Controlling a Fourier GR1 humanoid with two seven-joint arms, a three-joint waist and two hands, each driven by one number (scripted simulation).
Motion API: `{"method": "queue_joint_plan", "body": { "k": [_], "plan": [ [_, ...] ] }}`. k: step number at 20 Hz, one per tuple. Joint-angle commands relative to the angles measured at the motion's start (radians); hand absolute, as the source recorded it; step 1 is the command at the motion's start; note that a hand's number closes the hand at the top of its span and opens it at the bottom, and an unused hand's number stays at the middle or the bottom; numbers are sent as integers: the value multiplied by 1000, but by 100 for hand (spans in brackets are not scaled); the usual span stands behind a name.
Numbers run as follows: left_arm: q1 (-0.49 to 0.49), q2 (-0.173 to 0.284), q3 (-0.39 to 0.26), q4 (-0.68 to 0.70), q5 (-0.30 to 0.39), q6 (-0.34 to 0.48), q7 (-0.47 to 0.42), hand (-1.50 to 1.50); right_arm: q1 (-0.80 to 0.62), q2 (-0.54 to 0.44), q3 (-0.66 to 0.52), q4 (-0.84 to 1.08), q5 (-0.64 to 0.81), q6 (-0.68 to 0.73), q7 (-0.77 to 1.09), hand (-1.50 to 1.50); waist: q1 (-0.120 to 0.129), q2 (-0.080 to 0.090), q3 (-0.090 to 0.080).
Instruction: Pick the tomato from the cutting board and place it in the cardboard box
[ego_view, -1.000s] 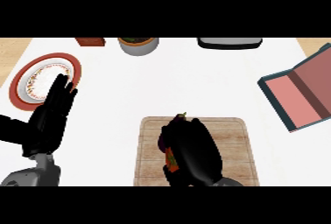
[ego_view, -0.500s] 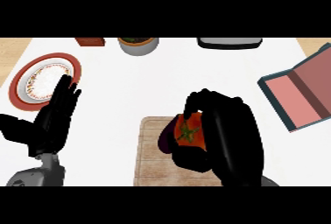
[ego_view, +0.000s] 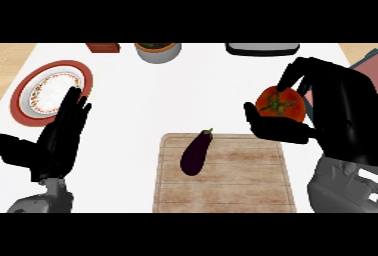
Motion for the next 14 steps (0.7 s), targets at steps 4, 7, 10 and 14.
{"method": "queue_joint_plan", "body": {
  "k": [4,7,10,14],
  "plan": [
    [-3,-3,3,36,10,-20,-23,0,-30,-111,-202,249,-33,-153,-179,150,7,5,0],
    [12,-13,-7,4,-14,6,-12,0,-18,-205,-239,254,-8,-118,-203,150,2,3,0],
    [-101,28,46,81,33,-20,14,0,-88,-258,-316,417,-48,-160,-283,150,3,5,0],
    [-34,8,2,-3,5,-10,29,0,-121,-303,-325,612,-8,-243,-367,150,11,3,0]
  ]
}}
